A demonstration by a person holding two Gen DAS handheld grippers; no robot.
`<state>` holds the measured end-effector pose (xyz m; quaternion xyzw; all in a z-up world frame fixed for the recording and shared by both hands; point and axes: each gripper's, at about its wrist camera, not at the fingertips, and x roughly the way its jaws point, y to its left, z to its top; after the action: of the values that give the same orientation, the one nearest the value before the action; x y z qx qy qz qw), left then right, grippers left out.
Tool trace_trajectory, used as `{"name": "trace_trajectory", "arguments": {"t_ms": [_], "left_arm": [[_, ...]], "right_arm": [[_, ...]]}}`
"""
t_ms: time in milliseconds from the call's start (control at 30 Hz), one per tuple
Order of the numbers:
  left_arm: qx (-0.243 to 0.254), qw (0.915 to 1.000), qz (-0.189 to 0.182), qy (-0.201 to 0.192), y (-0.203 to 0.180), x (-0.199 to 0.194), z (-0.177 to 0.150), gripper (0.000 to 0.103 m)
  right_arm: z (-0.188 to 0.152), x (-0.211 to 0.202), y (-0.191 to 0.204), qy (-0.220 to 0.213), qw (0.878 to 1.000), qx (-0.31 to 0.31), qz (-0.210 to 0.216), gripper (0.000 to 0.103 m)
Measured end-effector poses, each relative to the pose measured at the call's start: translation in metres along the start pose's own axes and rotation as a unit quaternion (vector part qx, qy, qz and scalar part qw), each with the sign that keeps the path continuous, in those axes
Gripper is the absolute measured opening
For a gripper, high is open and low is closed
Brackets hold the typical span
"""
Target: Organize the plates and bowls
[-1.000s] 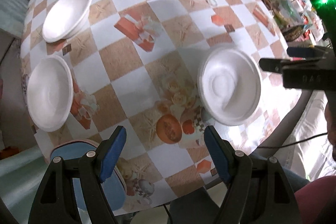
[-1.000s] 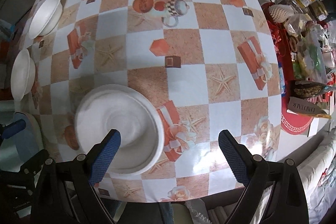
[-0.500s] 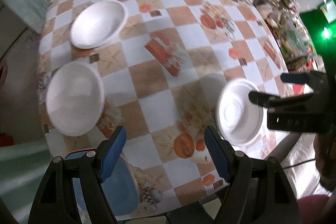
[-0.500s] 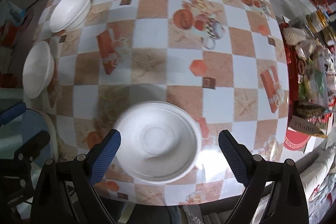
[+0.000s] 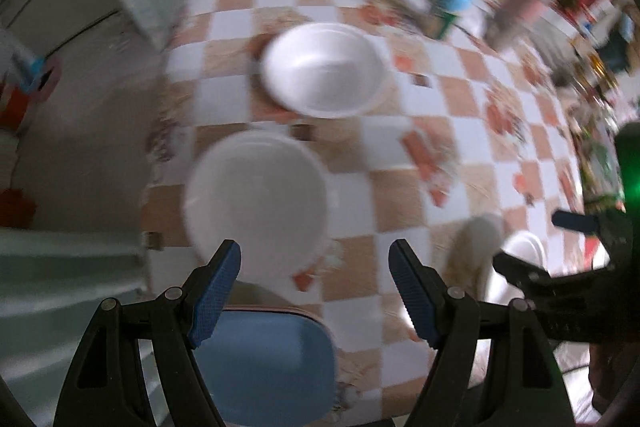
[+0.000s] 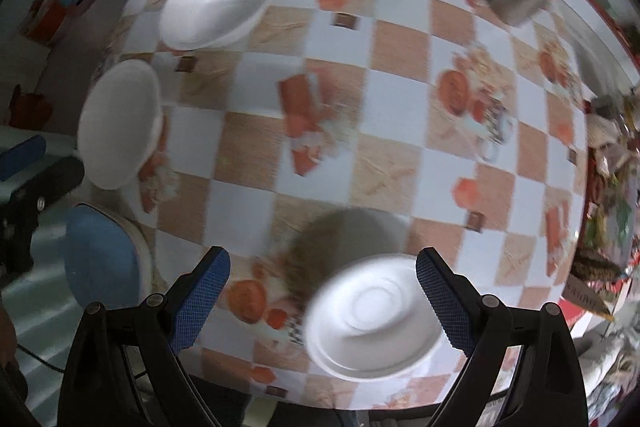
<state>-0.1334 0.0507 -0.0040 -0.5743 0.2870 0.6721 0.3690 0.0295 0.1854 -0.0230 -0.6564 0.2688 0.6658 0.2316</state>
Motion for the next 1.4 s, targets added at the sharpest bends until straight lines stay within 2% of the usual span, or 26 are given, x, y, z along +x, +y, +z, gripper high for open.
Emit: {"name": "trace_trajectory", "arguments": {"t_ms": [233, 433, 733, 1000, 1067, 1100, 1133, 1167, 1233, 1267, 1300, 1333, 1400], "left_arm": [[-0.076, 0.9964, 0.035, 0.017, 0.064, 0.020, 0.018, 0.080], [-0.120, 0.9908, 0.043, 0.045, 0.096, 0.048, 0.024, 0.080], [-0.105, 0.9902, 0.059, 0.071, 0.107, 0.081, 0.030, 0.080], [-0.100, 0.9883, 0.071, 0.090, 0.110, 0.105, 0.032, 0.079], [-0.107, 0.9871, 0.065, 0.099, 0.113, 0.110, 0.030, 0.074], [-0.113, 0.9865, 0.056, 0.104, 0.114, 0.112, 0.029, 0.065], [-0.118, 0.9854, 0.049, 0.112, 0.115, 0.115, 0.028, 0.062], [-0.122, 0.9844, 0.047, 0.118, 0.115, 0.118, 0.028, 0.055], [-0.126, 0.9840, 0.041, 0.119, 0.113, 0.120, 0.026, 0.051], [-0.123, 0.9846, 0.038, 0.117, 0.111, 0.120, 0.026, 0.043], [-0.118, 0.9858, 0.031, 0.115, 0.108, 0.120, 0.026, 0.032], [-0.111, 0.9869, 0.025, 0.114, 0.104, 0.119, 0.027, 0.027], [-0.095, 0.9891, 0.026, 0.110, 0.091, 0.118, 0.029, 0.024]], "right_arm": [[0.036, 0.020, 0.048, 0.019, 0.999, -0.034, 0.027, 0.095], [0.063, 0.046, 0.072, 0.040, 0.998, -0.020, 0.050, 0.095], [0.090, 0.073, 0.094, 0.044, 0.997, -0.015, 0.059, 0.095], [0.098, 0.095, 0.108, 0.049, 0.997, -0.016, 0.061, 0.095], [0.098, 0.099, 0.110, 0.051, 0.996, -0.012, 0.070, 0.095], [0.097, 0.100, 0.111, 0.052, 0.996, -0.009, 0.074, 0.089], [0.095, 0.102, 0.112, 0.052, 0.995, -0.007, 0.080, 0.070], [0.095, 0.104, 0.113, 0.058, 0.994, -0.007, 0.087, 0.064], [0.094, 0.106, 0.116, 0.058, 0.994, -0.010, 0.095, 0.062], [0.093, 0.107, 0.118, 0.058, 0.993, -0.016, 0.100, 0.059], [0.093, 0.107, 0.119, 0.058, 0.993, -0.023, 0.105, 0.050], [0.093, 0.108, 0.121, 0.062, 0.991, -0.029, 0.116, 0.037], [0.087, 0.111, 0.126, 0.074, 0.988, -0.030, 0.131, 0.024]]}}
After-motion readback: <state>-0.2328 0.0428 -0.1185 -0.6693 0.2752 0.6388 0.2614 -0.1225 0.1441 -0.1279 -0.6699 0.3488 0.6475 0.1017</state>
